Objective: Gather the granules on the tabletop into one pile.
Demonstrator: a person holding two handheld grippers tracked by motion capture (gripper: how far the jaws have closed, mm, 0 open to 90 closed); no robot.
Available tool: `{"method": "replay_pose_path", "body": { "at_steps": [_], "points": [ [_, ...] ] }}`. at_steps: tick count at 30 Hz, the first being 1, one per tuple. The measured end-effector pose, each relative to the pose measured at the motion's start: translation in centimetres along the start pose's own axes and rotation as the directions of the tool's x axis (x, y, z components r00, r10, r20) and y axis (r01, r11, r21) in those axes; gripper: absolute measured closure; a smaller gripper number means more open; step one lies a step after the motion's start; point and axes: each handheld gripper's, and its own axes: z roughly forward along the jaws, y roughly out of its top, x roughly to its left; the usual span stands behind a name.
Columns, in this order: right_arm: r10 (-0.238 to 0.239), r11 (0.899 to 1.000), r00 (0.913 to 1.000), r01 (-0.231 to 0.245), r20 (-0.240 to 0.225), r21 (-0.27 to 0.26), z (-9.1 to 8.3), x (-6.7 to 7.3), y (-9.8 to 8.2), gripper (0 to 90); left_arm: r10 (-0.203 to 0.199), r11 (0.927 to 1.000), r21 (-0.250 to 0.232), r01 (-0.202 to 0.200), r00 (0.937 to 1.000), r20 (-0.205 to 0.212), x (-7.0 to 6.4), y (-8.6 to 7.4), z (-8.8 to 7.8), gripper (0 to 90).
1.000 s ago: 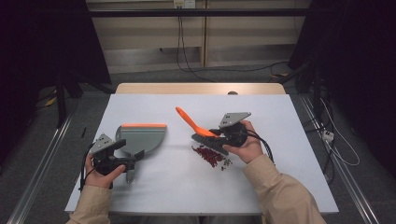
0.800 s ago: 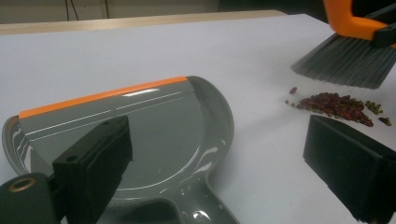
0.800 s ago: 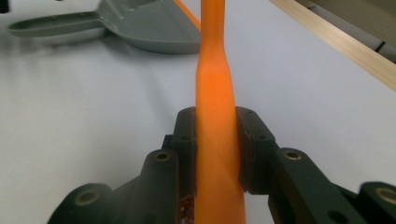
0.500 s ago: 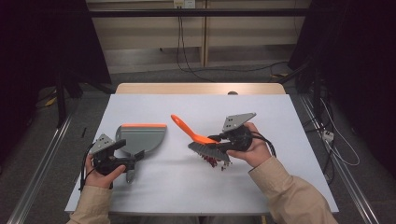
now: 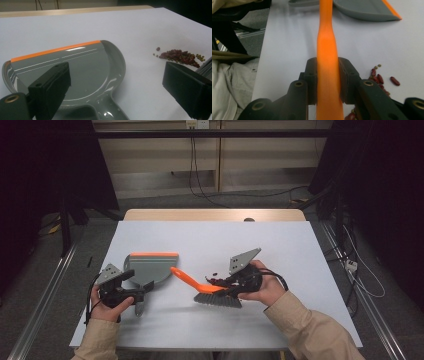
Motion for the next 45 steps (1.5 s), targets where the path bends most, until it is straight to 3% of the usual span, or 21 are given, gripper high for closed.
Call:
{"method": "replay_pose_path", "body": {
  "at_steps": [3, 5, 13, 17, 25, 29, 34, 36, 38, 41, 44, 45],
  "points": [
    [0.007, 1.0, 0.9997, -0.006, -0.024, 0.004, 0.6, -0.4, -0.5, 71.8, -0.004, 1.0, -0.003, 0.004, 1.0, 0.0, 0.0, 0.0, 0.0, 7.9],
    [-0.013, 0.999, 0.9999, 0.013, -0.003, 0.035, 0.9, -0.8, -0.7, 71.8, -0.001, 1.0, 0.001, 0.001, 1.0, -0.004, 0.1, 0.0, 0.0, 7.9],
    [-0.004, 1.0, 0.9999, 0.004, 0.014, 0.02, 0.9, -2.5, -0.9, 71.8, -0.007, 1.0, -0.005, 0.007, 1.0, -0.002, 0.1, 0.0, 0.1, 7.9],
    [-0.031, 0.999, 0.9986, 0.03, 0.042, 0.031, 0.9, -2.8, -0.6, 71.8, -0.01, 0.9999, -0.006, 0.01, 1.0, -0.002, 0.1, 0.0, 0.1, 7.9],
    [-0.052, 0.998, 0.9973, 0.05, 0.052, 0.04, 1.1, -3.5, -0.2, 71.8, -0.009, 0.9999, -0.006, 0.009, 1.0, -0.002, 0.1, 0.0, 0.1, 7.9],
    [-0.05, 0.998, 0.9972, 0.048, 0.057, 0.034, 1.1, -3.7, 0.0, 71.7, -0.008, 1.0, -0.004, 0.008, 1.0, -0.004, 0.1, 0.0, 0.1, 7.9],
    [-0.03, 0.999, 0.9976, 0.031, 0.062, -0.016, 0.4, -3.6, 0.4, 71.8, 0.0, 1.0, -0.002, 0.0, 1.0, -0.001, 0.1, 0.0, 0.1, 7.9],
    [-0.015, 0.999, 0.9959, 0.018, 0.09, -0.032, -0.1, -3.5, 0.6, 71.7, -0.002, 1.0, -0.002, 0.002, 1.0, 0.002, 0.1, 0.0, 0.0, 7.9],
    [0.031, 0.999, 0.9913, -0.025, 0.128, -0.046, -0.8, -3.6, 0.5, 71.7, 0.0, 1.0, -0.005, 0.0, 1.0, 0.005, 0.1, 0.1, 0.0, 7.9],
    [0.103, 0.993, 0.9744, -0.091, 0.2, -0.068, -2.0, -3.6, 0.2, 71.7, -0.004, 0.9999, -0.01, 0.004, 0.9999, 0.012, 0.1, 0.1, 0.0, 7.9],
    [0.181, 0.982, 0.9436, -0.16, 0.277, -0.096, -3.1, -3.6, -0.4, 71.7, -0.006, 0.9999, -0.012, 0.006, 0.9996, 0.027, 0.1, 0.2, 0.0, 7.9],
    [0.211, 0.976, 0.9291, -0.186, 0.304, -0.11, -3.4, -3.5, -0.6, 71.7, -0.005, 0.9999, -0.013, 0.005, 0.9995, 0.032, 0.1, 0.2, 0.1, 7.9]
  ]
}}
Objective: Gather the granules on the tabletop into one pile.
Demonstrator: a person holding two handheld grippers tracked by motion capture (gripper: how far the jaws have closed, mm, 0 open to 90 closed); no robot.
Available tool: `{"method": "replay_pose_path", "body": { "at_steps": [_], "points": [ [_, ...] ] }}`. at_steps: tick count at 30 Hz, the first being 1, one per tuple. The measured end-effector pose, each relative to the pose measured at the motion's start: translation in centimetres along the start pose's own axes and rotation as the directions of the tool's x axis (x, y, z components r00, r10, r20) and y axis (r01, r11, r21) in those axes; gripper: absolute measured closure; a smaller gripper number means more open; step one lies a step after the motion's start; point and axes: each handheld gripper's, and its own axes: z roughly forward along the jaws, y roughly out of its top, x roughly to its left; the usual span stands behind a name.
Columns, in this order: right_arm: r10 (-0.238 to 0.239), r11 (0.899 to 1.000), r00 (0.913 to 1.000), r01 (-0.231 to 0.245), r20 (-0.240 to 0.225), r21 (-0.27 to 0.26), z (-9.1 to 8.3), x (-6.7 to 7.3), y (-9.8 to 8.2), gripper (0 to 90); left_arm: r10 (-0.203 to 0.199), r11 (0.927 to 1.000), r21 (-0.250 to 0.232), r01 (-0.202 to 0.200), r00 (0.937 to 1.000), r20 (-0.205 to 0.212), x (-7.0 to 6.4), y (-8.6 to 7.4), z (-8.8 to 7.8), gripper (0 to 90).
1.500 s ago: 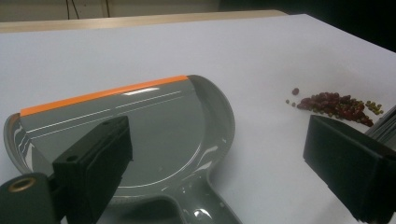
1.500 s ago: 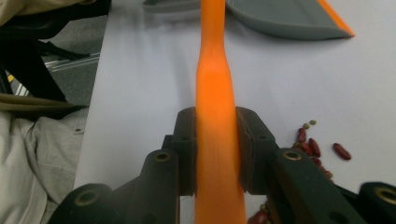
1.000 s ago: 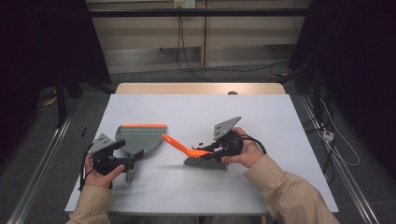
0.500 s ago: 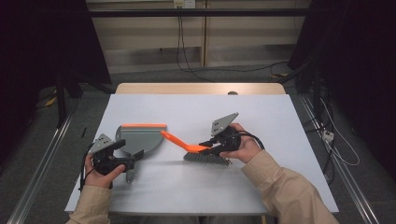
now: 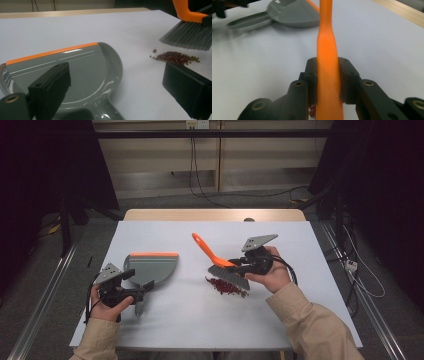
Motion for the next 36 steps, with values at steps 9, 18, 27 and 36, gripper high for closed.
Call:
{"method": "replay_pose_path", "body": {
  "at_steps": [9, 18, 27, 36],
  "points": [
    [0.144, 0.989, 0.955, -0.143, 0.259, -0.019, -1.3, 0.9, -2.4, 71.7, -0.003, 0.9999, -0.013, 0.004, 0.9996, 0.03, 0.2, 0.1, -0.1, 7.8],
    [0.201, 0.979, 0.9088, -0.202, 0.365, -0.038, -0.9, 2.1, -4.4, 71.7, 0.011, 0.9998, -0.014, -0.011, 0.9995, 0.03, -0.4, 0.2, -0.4, 7.8],
    [0.21, 0.978, 0.8882, -0.197, 0.409, -0.073, 1.0, 3.3, -3.9, 71.8, 0.014, 0.9998, -0.015, -0.014, 0.9996, 0.025, -0.6, 0.2, -0.4, 7.9],
    [0.224, 0.974, 0.8904, -0.2, 0.396, -0.101, 2.7, 3.1, -2.8, 71.8, 0.004, 0.9998, -0.017, -0.003, 0.9998, 0.019, -0.5, 0.1, -0.4, 7.9]
  ]
}}
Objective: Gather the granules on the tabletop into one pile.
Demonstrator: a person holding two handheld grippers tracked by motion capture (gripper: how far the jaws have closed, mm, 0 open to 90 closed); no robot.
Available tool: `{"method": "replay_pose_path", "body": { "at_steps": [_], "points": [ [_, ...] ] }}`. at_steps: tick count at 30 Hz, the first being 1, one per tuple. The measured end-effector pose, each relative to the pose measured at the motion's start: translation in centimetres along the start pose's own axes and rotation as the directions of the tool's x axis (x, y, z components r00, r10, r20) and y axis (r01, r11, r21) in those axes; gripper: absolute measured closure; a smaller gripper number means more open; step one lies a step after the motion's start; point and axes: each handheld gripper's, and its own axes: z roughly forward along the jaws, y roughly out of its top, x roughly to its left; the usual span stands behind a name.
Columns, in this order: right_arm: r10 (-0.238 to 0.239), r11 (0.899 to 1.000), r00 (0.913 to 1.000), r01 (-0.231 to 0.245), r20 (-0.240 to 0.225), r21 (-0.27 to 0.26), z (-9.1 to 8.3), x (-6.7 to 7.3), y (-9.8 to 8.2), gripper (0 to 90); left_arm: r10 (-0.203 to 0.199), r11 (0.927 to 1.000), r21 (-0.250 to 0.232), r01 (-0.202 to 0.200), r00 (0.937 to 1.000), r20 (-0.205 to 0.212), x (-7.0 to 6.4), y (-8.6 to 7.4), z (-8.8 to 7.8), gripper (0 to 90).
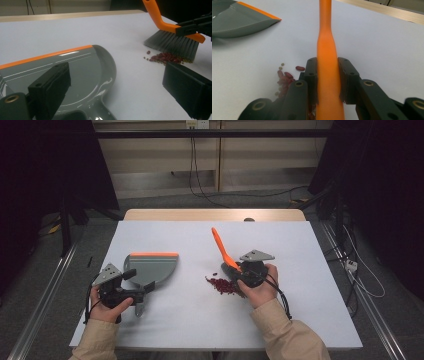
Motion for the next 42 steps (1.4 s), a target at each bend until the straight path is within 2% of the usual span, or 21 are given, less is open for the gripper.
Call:
{"method": "replay_pose_path", "body": {
  "at_steps": [2, 5, 10, 13, 17, 22, 28, 30, 32, 42],
  "points": [
    [0.008, 1.0, 0.9996, -0.008, -0.026, -0.004, 0.3, -0.1, 0.3, 71.8, 0.002, 1.0, 0.001, -0.002, 1.0, -0.002, 0.0, 0.0, 0.0, 7.8],
    [-0.006, 1.0, 0.9997, 0.005, -0.023, -0.013, 0.2, -0.2, 0.6, 71.8, 0.002, 1.0, 0.003, -0.002, 1.0, -0.004, 0.1, 0.0, 0.0, 7.9],
    [-0.021, 1.0, 0.9995, 0.02, -0.022, -0.021, -1.1, -0.6, 0.8, 71.7, 0.006, 0.9999, 0.008, -0.006, 1.0, -0.003, 0.1, 0.0, 0.0, 7.9],
    [-0.029, 0.999, 0.9993, 0.028, -0.024, -0.023, -2.0, -0.7, 0.3, 71.7, 0.003, 1.0, 0.0, -0.003, 1.0, 0.002, 0.0, 0.0, 0.0, 7.9],
    [-0.052, 0.999, 0.9986, 0.052, 0.0, 0.007, -2.6, -0.8, -1.0, 71.7, 0.013, 0.9998, 0.012, -0.013, 0.9999, 0.001, -0.1, 0.0, 0.0, 7.9],
    [-0.039, 0.999, 0.9992, 0.039, -0.004, -0.004, -2.4, -1.2, -1.6, 71.7, 0.011, 0.9998, 0.014, -0.011, 0.9999, -0.003, 0.0, 0.0, 0.0, 7.9],
    [-0.07, 0.998, 0.997, 0.069, -0.034, -0.012, -1.4, 0.2, -1.0, 71.7, -0.002, 1.0, 0.007, 0.002, 1.0, -0.004, 0.1, -0.1, 0.1, 7.9],
    [-0.061, 0.998, 0.9964, 0.059, -0.059, -0.03, -1.2, 0.4, -0.6, 71.7, 0.003, 0.9999, 0.012, -0.003, 1.0, -0.007, 0.1, -0.1, 0.0, 7.9],
    [-0.086, 0.996, 0.995, 0.085, -0.051, -0.024, -1.2, 0.4, -0.1, 71.7, 0.004, 0.9999, 0.012, -0.004, 1.0, -0.008, 0.2, -0.1, 0.0, 7.9],
    [-0.059, 0.998, 0.9975, 0.057, -0.039, -0.038, -1.3, -2.8, 1.2, 71.7, -0.002, 0.9999, 0.015, 0.002, 0.9999, -0.013, 0.4, -0.2, 0.0, 7.9]
  ]
}}
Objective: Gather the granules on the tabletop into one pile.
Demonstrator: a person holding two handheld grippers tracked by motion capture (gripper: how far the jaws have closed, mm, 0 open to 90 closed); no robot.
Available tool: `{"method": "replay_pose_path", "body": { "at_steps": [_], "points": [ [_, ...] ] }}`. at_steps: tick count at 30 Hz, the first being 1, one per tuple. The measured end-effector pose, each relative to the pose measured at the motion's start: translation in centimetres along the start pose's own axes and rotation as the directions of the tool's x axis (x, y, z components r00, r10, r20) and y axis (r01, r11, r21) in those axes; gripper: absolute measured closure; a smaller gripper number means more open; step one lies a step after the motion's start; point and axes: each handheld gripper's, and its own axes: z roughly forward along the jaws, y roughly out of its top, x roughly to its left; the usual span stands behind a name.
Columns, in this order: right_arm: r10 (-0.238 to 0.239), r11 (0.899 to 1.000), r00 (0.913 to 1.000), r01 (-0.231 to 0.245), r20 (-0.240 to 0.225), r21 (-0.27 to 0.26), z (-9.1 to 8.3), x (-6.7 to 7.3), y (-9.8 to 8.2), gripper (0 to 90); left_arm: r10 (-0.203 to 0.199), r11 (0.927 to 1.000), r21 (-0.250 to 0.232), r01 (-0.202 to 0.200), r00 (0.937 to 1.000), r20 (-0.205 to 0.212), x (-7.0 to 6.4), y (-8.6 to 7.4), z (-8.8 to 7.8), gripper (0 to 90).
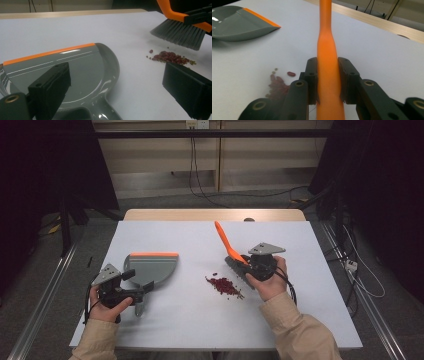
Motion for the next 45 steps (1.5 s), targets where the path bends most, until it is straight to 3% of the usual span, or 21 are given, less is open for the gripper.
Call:
{"method": "replay_pose_path", "body": {
  "at_steps": [6, 8, 11, 13, 16, 19, 26, 33, 35, 36, 38, 45],
  "points": [
    [-0.05, 0.998, 0.9983, 0.049, 0.029, 0.039, 1.4, -0.5, -0.6, 71.7, 0.001, 1.0, -0.001, -0.001, 1.0, 0.001, 0.0, 0.0, 0.0, 7.9],
    [-0.039, 0.999, 0.9992, 0.039, 0.003, 0.036, 1.7, -0.1, -1.0, 71.7, -0.001, 1.0, 0.0, 0.001, 1.0, 0.0, 0.0, 0.0, 0.0, 7.9],
    [-0.075, 0.997, 0.9972, 0.075, -0.004, 0.036, 1.7, 1.1, -0.9, 71.7, 0.001, 1.0, 0.005, -0.001, 1.0, -0.006, 0.0, 0.0, 0.0, 7.9],
    [-0.04, 0.999, 0.9975, 0.042, -0.059, 0.021, 1.6, 1.5, -1.0, 71.7, 0.001, 1.0, 0.003, -0.001, 1.0, -0.008, -0.1, 0.0, 0.0, 7.9],
    [-0.108, 0.994, 0.9932, 0.108, -0.045, 0.011, 1.4, 2.3, -0.8, 71.7, 0.004, 1.0, 0.005, -0.004, 0.9999, -0.009, -0.2, 0.0, -0.1, 7.9],
    [-0.072, 0.997, 0.995, 0.071, -0.069, -0.013, 1.0, 1.8, -0.7, 71.7, 0.004, 1.0, 0.009, -0.004, 1.0, -0.008, -0.2, -0.1, -0.2, 7.9],
    [-0.061, 0.998, 0.9978, 0.061, -0.024, -0.013, 0.7, 0.5, -1.0, 71.7, -0.006, 0.9998, 0.018, 0.006, 0.9997, -0.024, -0.2, -0.2, -0.1, 7.9],
    [-0.068, 0.998, 0.9937, 0.067, -0.089, -0.018, 1.2, 2.2, -1.6, 71.7, 0.005, 0.9985, 0.055, -0.002, 0.9985, -0.054, -0.4, -0.4, -0.2, 7.9],
    [-0.084, 0.996, 0.9929, 0.082, -0.084, -0.024, 1.0, 2.3, -1.5, 71.7, 0.008, 0.9976, 0.07, -0.003, 0.9976, -0.069, -0.6, -0.6, -0.2, 8.1],
    [-0.088, 0.996, 0.9932, 0.086, -0.076, -0.026, 0.9, 2.2, -1.5, 71.7, 0.003, 0.9973, 0.073, 0.003, 0.9974, -0.073, -0.6, -0.7, -0.3, 8.0],
    [-0.05, 0.998, 0.9941, 0.045, -0.097, -0.048, 0.6, 1.5, -1.4, 71.7, -0.002, 0.9961, 0.088, 0.009, 0.9969, -0.079, -0.7, -0.9, -0.3, 8.2],
    [-0.024, 0.999, 0.9986, 0.023, -0.047, -0.034, 0.1, -0.6, -1.4, 71.6, 0.002, 0.9881, 0.153, 0.014, 0.9946, -0.104, -1.0, -1.5, 0.1, 8.4]
  ]
}}
